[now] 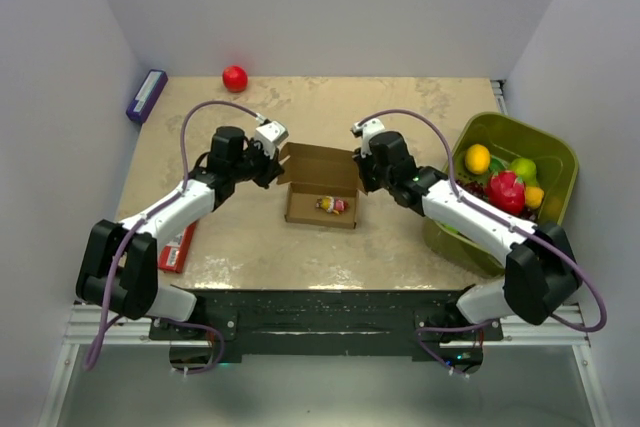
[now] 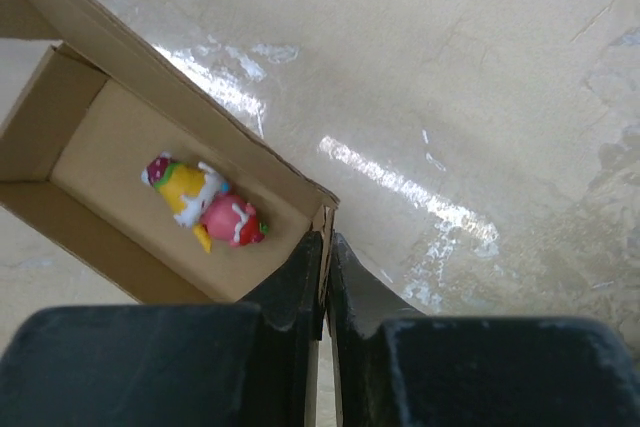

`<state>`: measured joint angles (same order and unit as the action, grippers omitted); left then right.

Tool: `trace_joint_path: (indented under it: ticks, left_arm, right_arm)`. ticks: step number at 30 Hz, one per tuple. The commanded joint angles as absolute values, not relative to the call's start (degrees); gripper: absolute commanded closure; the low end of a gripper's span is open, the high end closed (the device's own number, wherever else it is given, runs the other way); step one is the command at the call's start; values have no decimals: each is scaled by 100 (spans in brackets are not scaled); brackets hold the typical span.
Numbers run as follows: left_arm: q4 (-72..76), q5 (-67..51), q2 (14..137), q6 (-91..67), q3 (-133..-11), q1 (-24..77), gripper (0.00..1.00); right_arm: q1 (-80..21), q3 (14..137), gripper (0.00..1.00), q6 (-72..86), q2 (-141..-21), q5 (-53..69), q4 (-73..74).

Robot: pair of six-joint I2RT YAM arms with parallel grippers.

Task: Fold the paper box

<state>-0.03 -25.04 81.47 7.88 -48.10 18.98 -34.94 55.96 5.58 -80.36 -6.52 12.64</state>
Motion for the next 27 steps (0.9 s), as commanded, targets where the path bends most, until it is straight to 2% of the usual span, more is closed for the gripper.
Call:
trace_joint_path:
  ticks: [1, 9, 18, 27]
  left_arm:
    - [308, -1777, 7998, 335, -5141, 2100, 100]
    - [799, -642, 8366, -333, -5388, 2417, 100]
    - [1555, 377, 9184, -738, -5476, 2970, 100]
    - [2021, 958, 9527, -1265, -5318, 3419, 100]
  right_arm:
    - [-3577, 6099, 94, 931, -8156, -1669, 1002]
    - [-3595, 6319, 94, 1485, -8437, -2390, 19]
    - [-3674, 5933, 95, 2091, -8692, -2874, -1053]
    - [-3814, 5458, 96, 2267, -8701, -3208, -1327]
